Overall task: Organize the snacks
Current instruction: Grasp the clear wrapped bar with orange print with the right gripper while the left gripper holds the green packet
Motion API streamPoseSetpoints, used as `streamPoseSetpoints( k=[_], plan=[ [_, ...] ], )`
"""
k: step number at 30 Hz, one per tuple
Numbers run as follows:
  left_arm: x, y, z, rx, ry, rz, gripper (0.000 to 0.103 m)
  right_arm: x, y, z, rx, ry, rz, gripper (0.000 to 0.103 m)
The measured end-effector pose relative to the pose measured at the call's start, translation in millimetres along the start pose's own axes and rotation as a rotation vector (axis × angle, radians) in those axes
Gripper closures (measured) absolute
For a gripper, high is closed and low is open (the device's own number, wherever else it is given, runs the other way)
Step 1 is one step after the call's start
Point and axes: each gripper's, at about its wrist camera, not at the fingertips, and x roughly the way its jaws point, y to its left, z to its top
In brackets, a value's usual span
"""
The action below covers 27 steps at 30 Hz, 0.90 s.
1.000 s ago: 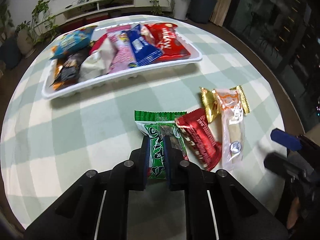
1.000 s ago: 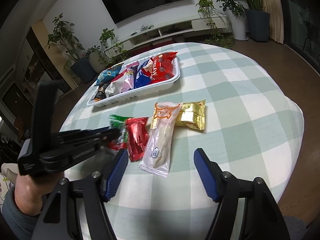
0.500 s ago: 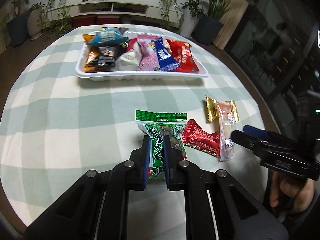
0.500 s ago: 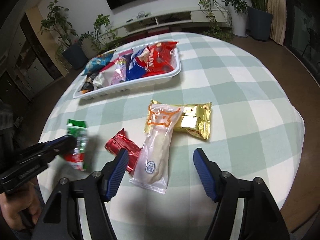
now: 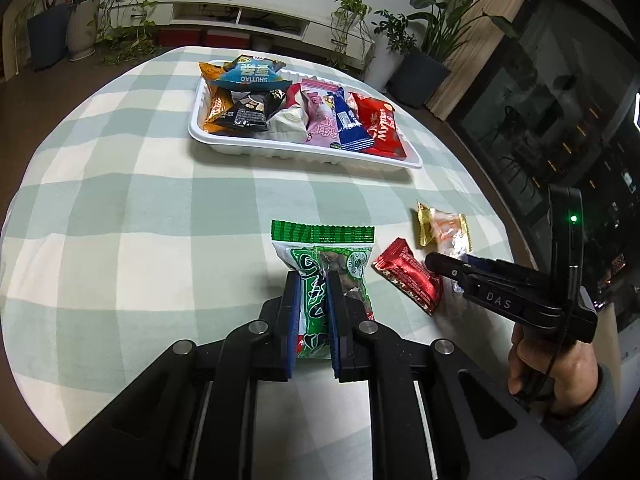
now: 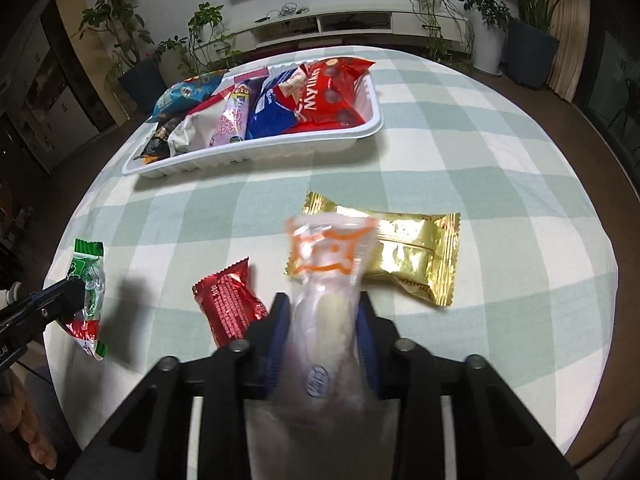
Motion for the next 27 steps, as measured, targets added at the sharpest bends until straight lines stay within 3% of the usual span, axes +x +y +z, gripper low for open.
streamPoseSetpoints(
  k=[9, 17, 22, 27],
  plan=[
    [-2, -4, 3, -0.006, -0.009, -0.024, 0.093, -10, -8, -6, 0.059, -0.018, 0.065, 0.08],
    [-7, -2, 16, -0.021, -0.024, -0.05, 0.093, -48, -11, 2, 0.092, -0.088, 0.162, 0.081],
    [-11, 2, 42, -0.014, -0.045, -0.041, 0.093, -61, -28, 32, 0.103, -0.129, 0.155, 0.081],
    [-7, 8, 92, 0.005, -0.074, -0.023, 0.093, -67, -34, 81, 0.072, -0.164, 0.14, 0.081]
  ],
)
